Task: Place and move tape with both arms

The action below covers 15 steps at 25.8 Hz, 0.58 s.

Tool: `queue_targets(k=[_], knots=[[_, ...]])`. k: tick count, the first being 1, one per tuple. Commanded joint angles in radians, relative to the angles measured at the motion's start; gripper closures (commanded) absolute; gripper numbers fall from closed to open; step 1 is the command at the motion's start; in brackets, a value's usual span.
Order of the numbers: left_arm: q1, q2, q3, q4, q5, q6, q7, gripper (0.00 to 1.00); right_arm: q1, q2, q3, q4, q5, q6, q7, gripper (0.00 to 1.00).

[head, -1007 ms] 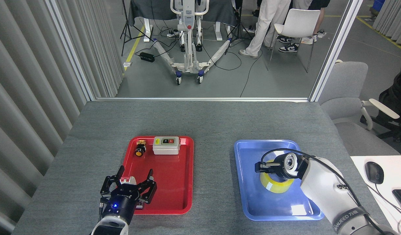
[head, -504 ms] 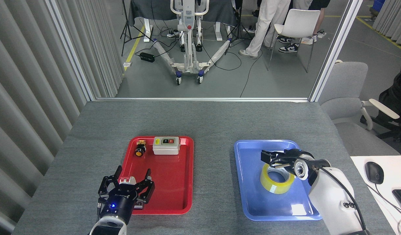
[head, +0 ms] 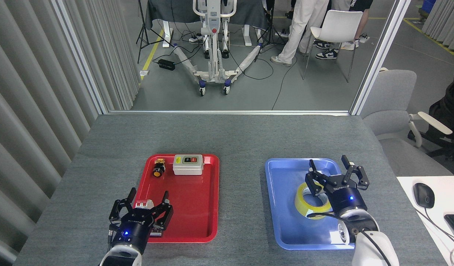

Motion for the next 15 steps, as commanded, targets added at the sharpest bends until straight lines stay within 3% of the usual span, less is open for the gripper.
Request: queue_targets(k=[1, 5, 15], knots=[[0.001, 0.003, 0.0, 0.0, 0.0, 0.0, 0.001, 0.0, 0.142, 0.021, -0.036, -0.14, 0.007, -0.001, 0.008, 0.01], [0.003, 0.002, 0.0, -0.001, 0.0, 0.0, 0.001, 0.0, 0.22, 0.029, -0.061, -0.227, 0.001, -0.001, 0.12, 0.01], [0.001, 0.003, 0.014, 0.004, 0.0, 0.0, 0.002, 0.0, 0.35, 0.055, -0.073, -0.35, -0.023, 0.007, 0.131, 0.0]])
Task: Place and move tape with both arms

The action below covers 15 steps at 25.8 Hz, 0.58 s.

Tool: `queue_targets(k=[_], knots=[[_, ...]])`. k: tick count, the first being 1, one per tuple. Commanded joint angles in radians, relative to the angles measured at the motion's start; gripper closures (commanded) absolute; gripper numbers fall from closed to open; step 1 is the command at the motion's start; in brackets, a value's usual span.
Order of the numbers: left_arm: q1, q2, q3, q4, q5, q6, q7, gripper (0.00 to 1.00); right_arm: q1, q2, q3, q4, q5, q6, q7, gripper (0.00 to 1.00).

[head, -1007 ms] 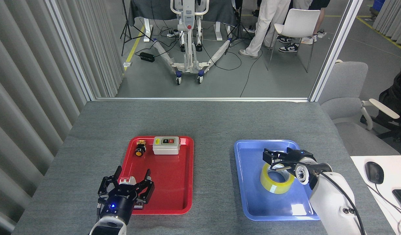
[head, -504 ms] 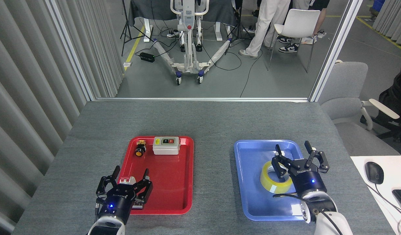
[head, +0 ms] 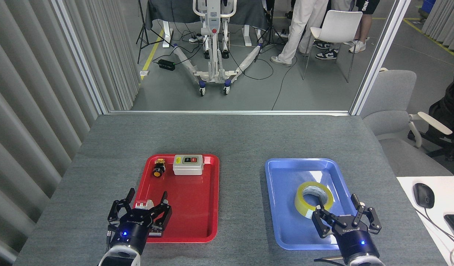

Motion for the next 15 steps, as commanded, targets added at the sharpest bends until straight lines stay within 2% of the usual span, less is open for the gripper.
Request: queue_targets(k=[1, 7, 15], knots=[[-0.001, 0.0, 0.006, 0.004, 0.0, 0.0, 0.001, 0.0, 0.029, 0.005, -0.002, -0.021, -0.005, 0.01, 0.002, 0.0], [-0.001, 0.0, 0.013, 0.004, 0.0, 0.0, 0.001, 0.0, 0.043, 0.06, -0.003, -0.021, -0.005, 0.012, -0.009, 0.0], [-0.001, 0.0, 0.013, 0.004, 0.0, 0.0, 0.003, 0.0, 0.046, 0.065, -0.031, -0.024, -0.007, 0.004, -0.009, 0.0]])
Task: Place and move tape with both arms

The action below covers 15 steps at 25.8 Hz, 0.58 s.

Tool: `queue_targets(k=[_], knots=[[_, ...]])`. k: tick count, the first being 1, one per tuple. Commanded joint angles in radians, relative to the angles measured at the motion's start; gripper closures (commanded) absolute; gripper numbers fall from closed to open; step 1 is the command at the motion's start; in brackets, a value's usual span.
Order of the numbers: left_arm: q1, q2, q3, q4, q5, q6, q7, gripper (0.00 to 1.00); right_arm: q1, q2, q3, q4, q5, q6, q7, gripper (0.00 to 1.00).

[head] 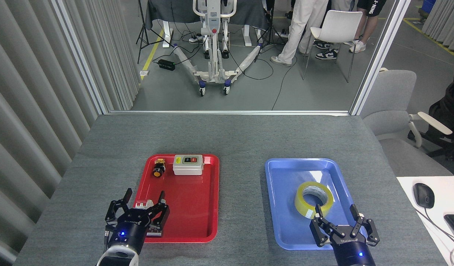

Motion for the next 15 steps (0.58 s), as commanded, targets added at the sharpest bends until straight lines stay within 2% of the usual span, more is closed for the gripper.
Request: queue_targets(k=[1, 15], knots=[[0.0, 0.0, 0.0, 0.0, 0.0, 0.0, 0.0, 0.0, -0.003, 0.003, -0.005, 0.0, -0.001, -0.003, 0.0, 0.0], [0.002, -0.002, 0.0, 0.003, 0.0, 0.0, 0.0, 0.0, -0.017, 0.003, -0.003, 0.0, -0.001, -0.003, 0.0, 0.0]])
